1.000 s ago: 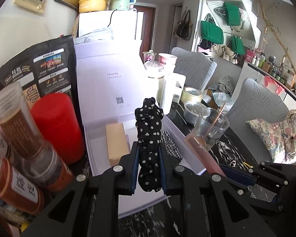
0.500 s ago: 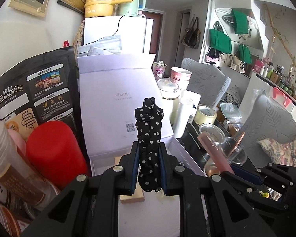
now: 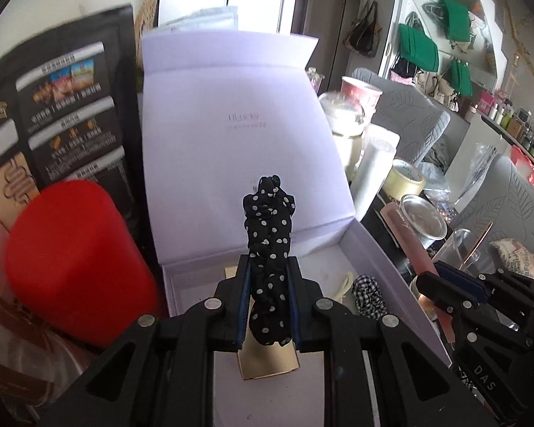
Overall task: Organize rigid objects
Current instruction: 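Lower the umbrella with the left gripper while the right gripper lowers the pink tube into the box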
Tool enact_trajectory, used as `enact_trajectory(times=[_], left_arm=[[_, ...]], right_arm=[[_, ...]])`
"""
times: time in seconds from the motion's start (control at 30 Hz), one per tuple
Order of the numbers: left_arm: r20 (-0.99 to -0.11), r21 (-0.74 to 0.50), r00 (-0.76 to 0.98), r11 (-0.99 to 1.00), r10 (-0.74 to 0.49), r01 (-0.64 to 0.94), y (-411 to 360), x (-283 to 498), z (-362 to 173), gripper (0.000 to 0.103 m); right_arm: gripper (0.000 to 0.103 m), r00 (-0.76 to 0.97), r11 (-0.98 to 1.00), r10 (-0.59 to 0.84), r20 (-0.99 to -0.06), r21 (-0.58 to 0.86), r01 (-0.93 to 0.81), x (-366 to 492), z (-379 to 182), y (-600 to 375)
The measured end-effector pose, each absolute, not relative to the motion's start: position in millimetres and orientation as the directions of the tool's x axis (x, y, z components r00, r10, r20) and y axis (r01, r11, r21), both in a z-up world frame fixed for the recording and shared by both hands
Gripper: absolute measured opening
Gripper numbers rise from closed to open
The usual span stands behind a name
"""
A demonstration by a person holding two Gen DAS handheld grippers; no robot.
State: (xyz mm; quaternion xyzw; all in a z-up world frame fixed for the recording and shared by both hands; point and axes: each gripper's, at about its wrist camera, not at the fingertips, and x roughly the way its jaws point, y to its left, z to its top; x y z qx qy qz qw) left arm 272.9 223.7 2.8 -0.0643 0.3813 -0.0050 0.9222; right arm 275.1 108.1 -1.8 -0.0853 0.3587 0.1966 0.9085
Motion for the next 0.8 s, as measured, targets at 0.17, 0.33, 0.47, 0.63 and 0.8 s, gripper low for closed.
enact_trajectory(times=[0.17,0.33,0.47,0.63,0.8], left_arm=[[-0.748,-0.098,0.662,0.994,-0.045,-0.043,216,280,-16,0.018],[-0.780,-0.103,0.623,0.994,-0.057,-0.039,210,285,-27,0.018],[-0.803,-0.122,0.592,0.991,-0.070,-0.048,212,289,-38,0.018],[-0.801,-0.087,0.597,0.994,-0.035,-0.058,210,289,-38,0.018],[-0.807,-0.066,0.591,0.995,-0.010,-0.074,211,288,-37,0.018]], right_arm=[[0.013,0.647,0.907,0.274,-0.712,-0.032,-0.420,278,-16,112],[0.013,0.628,0.911,0.248,-0.738,-0.043,-0.411,281,-27,113],[0.013,0.609,0.912,0.237,-0.757,-0.043,-0.408,285,-35,113],[0.013,0.588,0.910,0.216,-0.780,-0.058,-0.411,289,-46,117],[0.013,0.568,0.909,0.208,-0.796,-0.056,-0.412,291,-54,120]])
